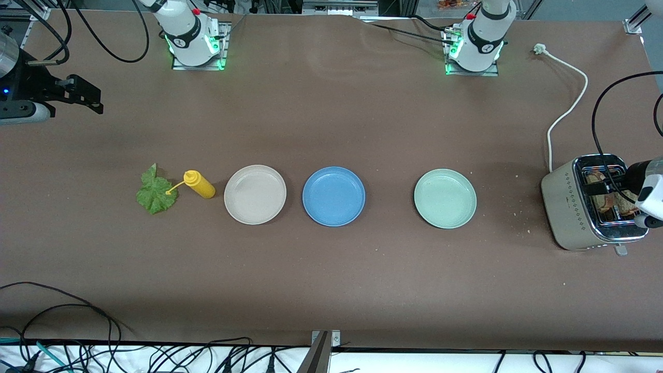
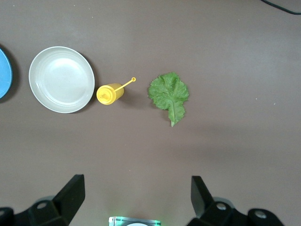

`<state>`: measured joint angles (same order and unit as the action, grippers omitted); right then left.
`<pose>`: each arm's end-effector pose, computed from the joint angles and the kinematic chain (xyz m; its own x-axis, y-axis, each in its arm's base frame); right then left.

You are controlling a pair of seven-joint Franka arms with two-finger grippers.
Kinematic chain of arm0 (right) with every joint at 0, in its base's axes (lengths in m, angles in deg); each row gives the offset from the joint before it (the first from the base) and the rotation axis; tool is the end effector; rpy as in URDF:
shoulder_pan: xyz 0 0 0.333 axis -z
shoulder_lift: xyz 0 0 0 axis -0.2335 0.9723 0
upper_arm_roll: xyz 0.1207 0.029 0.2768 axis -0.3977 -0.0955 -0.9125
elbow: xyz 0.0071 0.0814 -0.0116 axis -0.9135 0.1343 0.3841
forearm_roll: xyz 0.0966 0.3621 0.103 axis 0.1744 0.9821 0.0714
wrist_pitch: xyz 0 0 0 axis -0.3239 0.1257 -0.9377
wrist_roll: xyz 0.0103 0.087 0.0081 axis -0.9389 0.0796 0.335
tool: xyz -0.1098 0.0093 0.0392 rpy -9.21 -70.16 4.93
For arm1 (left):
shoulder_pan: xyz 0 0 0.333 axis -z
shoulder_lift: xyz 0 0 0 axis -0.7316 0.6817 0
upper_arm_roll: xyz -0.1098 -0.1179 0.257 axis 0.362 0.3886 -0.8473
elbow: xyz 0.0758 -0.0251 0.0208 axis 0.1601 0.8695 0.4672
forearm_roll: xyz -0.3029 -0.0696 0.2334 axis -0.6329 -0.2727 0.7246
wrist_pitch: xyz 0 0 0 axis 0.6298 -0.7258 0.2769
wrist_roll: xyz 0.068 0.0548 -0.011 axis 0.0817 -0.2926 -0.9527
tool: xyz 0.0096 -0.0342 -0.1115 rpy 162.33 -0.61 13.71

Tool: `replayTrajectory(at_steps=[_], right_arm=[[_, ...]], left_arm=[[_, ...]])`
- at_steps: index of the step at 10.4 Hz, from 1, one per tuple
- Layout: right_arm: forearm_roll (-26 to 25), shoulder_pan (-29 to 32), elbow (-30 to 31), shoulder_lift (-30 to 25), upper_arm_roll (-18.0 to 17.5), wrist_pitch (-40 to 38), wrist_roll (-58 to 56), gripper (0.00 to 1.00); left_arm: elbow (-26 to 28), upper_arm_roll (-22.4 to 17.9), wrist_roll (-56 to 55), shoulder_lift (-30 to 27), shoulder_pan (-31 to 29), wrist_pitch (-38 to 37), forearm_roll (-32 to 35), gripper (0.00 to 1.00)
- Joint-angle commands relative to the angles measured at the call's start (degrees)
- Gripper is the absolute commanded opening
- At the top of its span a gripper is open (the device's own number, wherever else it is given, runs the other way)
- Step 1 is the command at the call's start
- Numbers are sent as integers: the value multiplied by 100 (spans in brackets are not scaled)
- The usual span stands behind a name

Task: Make sandwich in blue plate with both arms
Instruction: 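Move the left gripper down over the toaster toward the bread slice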

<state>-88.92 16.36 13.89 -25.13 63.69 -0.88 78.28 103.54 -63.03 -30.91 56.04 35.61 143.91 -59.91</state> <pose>0.5354 0.0282 0.5992 0.9918 0.1044 -0.0733 0.1066 -0.9939 0.0269 0.6241 0.1527 0.3963 0.9313 0.2841 -0.2279 0.2586 -0.9564 -0.1354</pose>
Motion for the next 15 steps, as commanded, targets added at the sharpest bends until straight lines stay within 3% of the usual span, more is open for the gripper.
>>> replayTrajectory(at_steps=[1,4,5,7,8,10,11,13,15], right_arm=[[102,14,-61,-6,-13,-42,43,100],[102,14,-61,-6,5,-42,43,100],[102,22,-61,2,5,-42,43,100],[102,14,-61,2,-4,-33,43,100],[102,22,-61,2,5,-33,43,100],[102,22,-61,2,5,-33,43,100],[102,14,-61,2,-4,-33,43,100],[102,22,-61,11,13,-24,43,100],[102,22,-61,11,13,29,43,100]], left_arm=[[-160,38,270,214,-177,103,258,100],[-160,38,278,372,-186,112,277,98],[-160,38,287,381,-221,112,277,90],[-160,38,287,425,-247,112,277,87],[-160,38,287,434,-265,112,285,74],[-160,38,287,434,-265,112,286,34],[-151,38,287,443,-265,112,286,19],[-142,38,287,443,-265,112,294,7],[-142,46,287,451,-265,112,435,3]])
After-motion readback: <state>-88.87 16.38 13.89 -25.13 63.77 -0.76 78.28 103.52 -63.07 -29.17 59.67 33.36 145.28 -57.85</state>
